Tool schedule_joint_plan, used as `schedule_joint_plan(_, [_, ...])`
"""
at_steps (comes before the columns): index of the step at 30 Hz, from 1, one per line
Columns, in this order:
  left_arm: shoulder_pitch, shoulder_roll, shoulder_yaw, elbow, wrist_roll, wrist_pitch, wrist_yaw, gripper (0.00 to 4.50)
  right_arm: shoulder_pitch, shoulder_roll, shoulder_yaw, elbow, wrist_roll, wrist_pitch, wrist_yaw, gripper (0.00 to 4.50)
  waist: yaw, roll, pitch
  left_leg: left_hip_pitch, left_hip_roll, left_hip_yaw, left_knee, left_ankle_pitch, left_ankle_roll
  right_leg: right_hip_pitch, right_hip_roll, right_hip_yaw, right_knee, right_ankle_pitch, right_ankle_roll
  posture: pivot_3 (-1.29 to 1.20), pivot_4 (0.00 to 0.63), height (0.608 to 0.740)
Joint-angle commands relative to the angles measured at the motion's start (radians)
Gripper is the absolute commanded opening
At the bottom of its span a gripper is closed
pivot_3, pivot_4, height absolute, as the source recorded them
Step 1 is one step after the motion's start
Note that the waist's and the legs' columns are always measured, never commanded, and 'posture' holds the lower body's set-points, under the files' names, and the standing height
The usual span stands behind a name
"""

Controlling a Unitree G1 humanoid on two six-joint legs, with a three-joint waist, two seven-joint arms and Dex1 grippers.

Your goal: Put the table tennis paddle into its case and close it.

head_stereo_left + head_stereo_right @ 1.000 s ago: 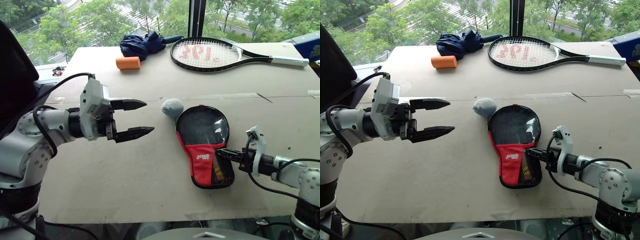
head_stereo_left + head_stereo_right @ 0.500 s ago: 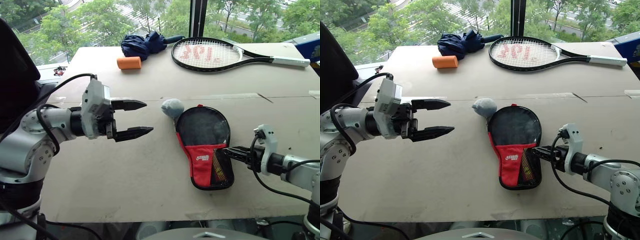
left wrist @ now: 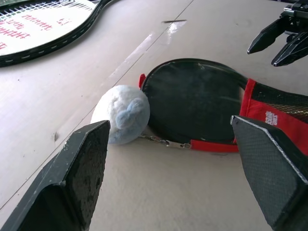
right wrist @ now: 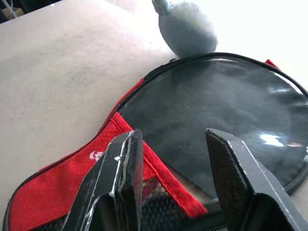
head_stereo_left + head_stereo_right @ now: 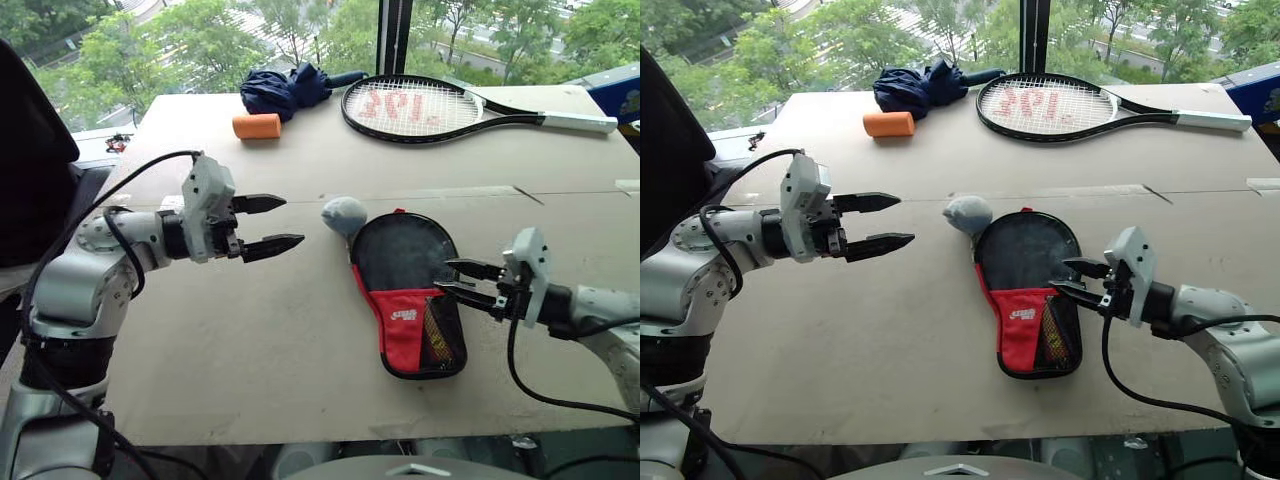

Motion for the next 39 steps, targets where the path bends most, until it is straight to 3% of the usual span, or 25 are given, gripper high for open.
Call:
schedule_joint_plan(1, [-0.09, -0.053, -0.041, 0.153, 0.075, -0.101, -0.029, 4.15, -0.009, 0.011, 0.082, 0.047, -0.071, -0.079, 0.005, 2.01, 0.006, -0.001, 0.0, 0.0, 0.0, -0.001, 0.0, 0.0, 0.0, 0.0, 0.0, 0.0, 0.0, 0.0, 0.0, 0.0, 0.15, 0.726])
schedule_joint_plan(8, [-0.31, -0.212, -0.154, 0.561, 0.26, -0.337, -0.059, 4.15, -0.009, -0.025, 0.176, 0.116, -0.175, -0.017, -0.048, 2.01, 0.003, -0.007, -0.001, -0.002, -0.001, -0.003, 0.004, 0.0, 0.0, 0.0, 0.0, -0.002, 0.001, 0.0, 0.0, 0.0, 0.15, 0.726])
schedule_joint_plan(13, [-0.554, -0.353, -0.257, 0.99, 0.432, -0.592, -0.09, 4.15, -0.041, -0.025, 0.188, 0.097, -0.165, 0.09, -0.095, 2.01, 0.009, -0.016, -0.006, -0.002, -0.001, -0.005, 0.005, 0.0, 0.0, 0.001, 0.0, -0.005, 0.001, 0.0, 0.0, 0.0, 0.15, 0.726])
schedule_joint_plan(18, [-0.661, -0.433, -0.256, 1.192, 0.49, -0.722, -0.137, 4.15, -0.045, -0.015, 0.196, 0.081, -0.162, 0.114, -0.113, 2.01, 0.0, -0.018, -0.007, -0.005, -0.001, -0.005, 0.006, 0.0, 0.0, 0.0, -0.001, -0.004, 0.001, 0.0, 0.0, 0.0, 0.15, 0.726])
schedule_joint_plan(19, [-0.67, -0.444, -0.252, 1.212, 0.495, -0.733, -0.161, 3.59, -0.045, -0.014, 0.2, 0.079, -0.163, 0.117, -0.116, 2.07, -0.001, -0.018, -0.007, -0.005, -0.001, -0.005, 0.006, 0.0, 0.0, 0.0, -0.001, -0.004, 0.002, 0.0, 0.0, 0.0, 0.15, 0.726])
schedule_joint_plan(21, [-0.682, -0.455, -0.249, 1.24, 0.51, -0.751, -0.185, 3.03, -0.045, -0.012, 0.207, 0.077, -0.167, 0.126, -0.125, 2.07, -0.002, -0.018, -0.007, -0.005, -0.001, -0.006, 0.006, 0.0, 0.0, 0.0, -0.001, -0.004, 0.002, 0.0, 0.0, 0.0, 0.15, 0.726])
schedule_joint_plan(24, [-0.706, -0.467, -0.258, 1.279, 0.546, -0.758, -0.211, 1.58, -0.051, -0.003, 0.224, 0.075, -0.174, 0.152, -0.147, 2.07, -0.002, -0.018, -0.008, -0.005, -0.001, -0.006, 0.006, 0.0, 0.0, 0.0, -0.001, -0.005, 0.002, 0.0, 0.0, 0.0, 0.15, 0.726])
schedule_joint_plan(27, [-0.742, -0.474, -0.235, 1.318, 0.572, -0.751, -0.107, 0.28, -0.05, -0.012, 0.249, 0.072, -0.19, 0.159, -0.152, 2.07, -0.002, -0.021, -0.009, -0.007, -0.002, -0.008, 0.008, 0.0, 0.0, 0.0, -0.001, -0.007, 0.002, 0.0, 0.0, 0.0, 0.15, 0.726])
schedule_joint_plan(28, [-0.757, -0.478, -0.228, 1.33, 0.582, -0.74, -0.052, 0.08, -0.049, -0.019, 0.259, 0.073, -0.199, 0.161, -0.152, 2.07, -0.002, -0.023, -0.011, -0.007, -0.002, -0.008, 0.008, 0.0, 0.0, 0.0, -0.001, -0.007, 0.002, 0.0, 0.0, 0.0, 0.15, 0.726])
schedule_joint_plan(34, [-0.827, -0.539, -0.238, 1.378, 0.67, -0.699, 0.253, 0.08, -0.049, -0.024, 0.288, 0.078, -0.22, 0.162, -0.157, 2.07, 0.0, -0.025, -0.012, -0.01, -0.002, -0.011, 0.013, 0.0, 0.0, 0.0, -0.001, -0.011, 0.003, 0.0, 0.0, 0.0, 0.15, 0.726])
schedule_joint_plan(39, [-0.874, -0.675, -0.258, 1.4, 0.749, -0.658, 0.485, 0.08, -0.038, -0.029, 0.3, 0.043, -0.215, 0.178, -0.15, 2.07, 0.009, -0.026, -0.013, -0.013, -0.004, -0.016, 0.018, 0.0, 0.0, 0.0, -0.002, -0.016, 0.004, 0.0, 0.001, 0.0, 0.15, 0.726])
